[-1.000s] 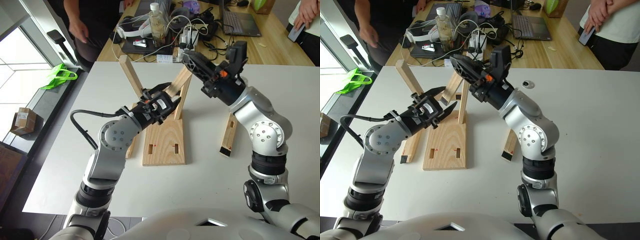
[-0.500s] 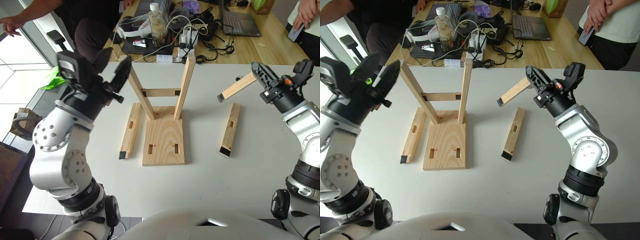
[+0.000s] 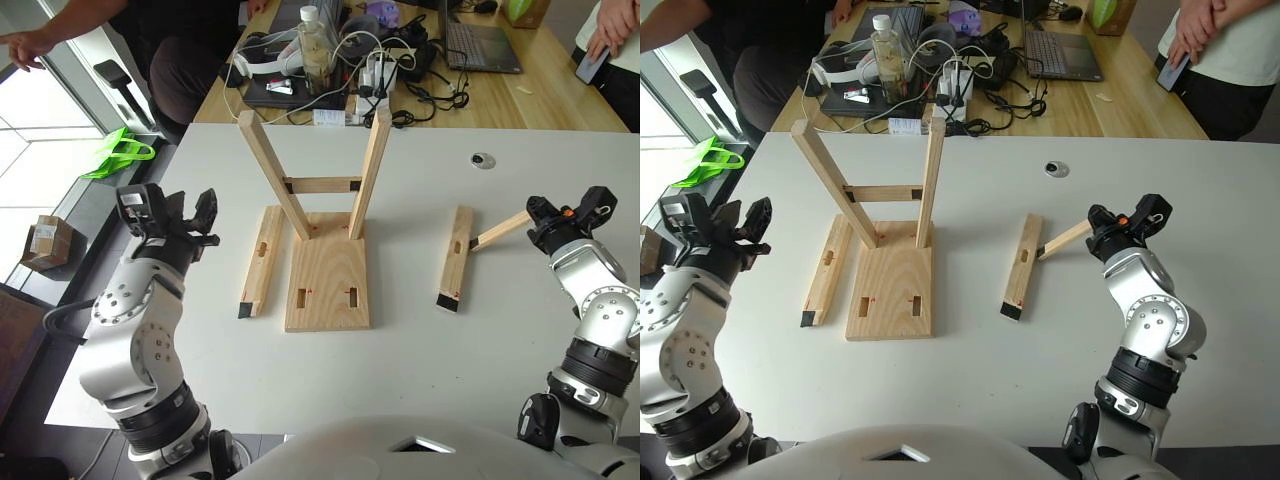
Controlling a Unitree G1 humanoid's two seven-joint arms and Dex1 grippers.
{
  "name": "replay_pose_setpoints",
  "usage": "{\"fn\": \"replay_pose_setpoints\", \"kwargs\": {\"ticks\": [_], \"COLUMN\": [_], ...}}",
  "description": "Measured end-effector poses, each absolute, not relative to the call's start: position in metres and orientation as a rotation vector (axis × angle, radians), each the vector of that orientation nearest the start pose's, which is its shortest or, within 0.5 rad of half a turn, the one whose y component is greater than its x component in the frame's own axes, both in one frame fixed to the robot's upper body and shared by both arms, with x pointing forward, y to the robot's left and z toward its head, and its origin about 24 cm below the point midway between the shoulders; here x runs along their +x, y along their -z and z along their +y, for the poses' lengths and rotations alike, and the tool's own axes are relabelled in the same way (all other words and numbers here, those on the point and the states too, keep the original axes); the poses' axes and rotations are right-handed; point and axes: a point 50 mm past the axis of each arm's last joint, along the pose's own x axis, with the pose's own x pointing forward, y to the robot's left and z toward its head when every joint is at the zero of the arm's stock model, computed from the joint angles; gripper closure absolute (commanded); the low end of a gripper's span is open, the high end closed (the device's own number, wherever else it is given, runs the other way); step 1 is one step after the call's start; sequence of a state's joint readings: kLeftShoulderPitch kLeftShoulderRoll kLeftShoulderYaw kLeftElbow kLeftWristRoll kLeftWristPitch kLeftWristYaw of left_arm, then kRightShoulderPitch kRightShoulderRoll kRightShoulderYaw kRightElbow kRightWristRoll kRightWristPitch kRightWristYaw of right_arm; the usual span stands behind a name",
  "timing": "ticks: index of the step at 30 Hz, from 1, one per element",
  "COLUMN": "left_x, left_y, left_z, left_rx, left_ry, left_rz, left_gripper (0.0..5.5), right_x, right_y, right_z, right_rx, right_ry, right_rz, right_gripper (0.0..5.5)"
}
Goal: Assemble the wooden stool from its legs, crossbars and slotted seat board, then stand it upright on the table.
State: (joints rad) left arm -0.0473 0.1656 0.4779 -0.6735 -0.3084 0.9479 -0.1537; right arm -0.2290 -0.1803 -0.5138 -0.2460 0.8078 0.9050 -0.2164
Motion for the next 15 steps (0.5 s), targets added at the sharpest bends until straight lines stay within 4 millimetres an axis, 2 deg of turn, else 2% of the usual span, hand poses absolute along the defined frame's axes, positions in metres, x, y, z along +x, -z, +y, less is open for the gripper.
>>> {"fn": "replay_pose_setpoints", "kwargs": {"ticks": [6,9,11,15], "left_x": [0.214,0.215,0.217,0.218], "left_y": [-0.133,-0.135,-0.136,-0.139], "left_z": [0.227,0.223,0.220,0.218], "left_rx": [-0.222,-0.228,-0.224,-0.212], "left_ry": [-0.219,-0.229,-0.223,-0.218], "left_rz": [0.073,0.050,0.041,0.026], "left_gripper": [3.15,3.15,3.15,3.15], "right_x": [0.264,0.263,0.259,0.258], "right_y": [-0.130,-0.129,-0.122,-0.121], "right_z": [-0.222,-0.211,-0.203,-0.199], "right_rx": [0.533,0.528,0.502,0.423], "right_ry": [0.070,-0.004,-0.067,-0.110], "right_rz": [0.182,0.195,0.229,0.221], "right_gripper": [5.13,5.13,5.13,5.13]}}
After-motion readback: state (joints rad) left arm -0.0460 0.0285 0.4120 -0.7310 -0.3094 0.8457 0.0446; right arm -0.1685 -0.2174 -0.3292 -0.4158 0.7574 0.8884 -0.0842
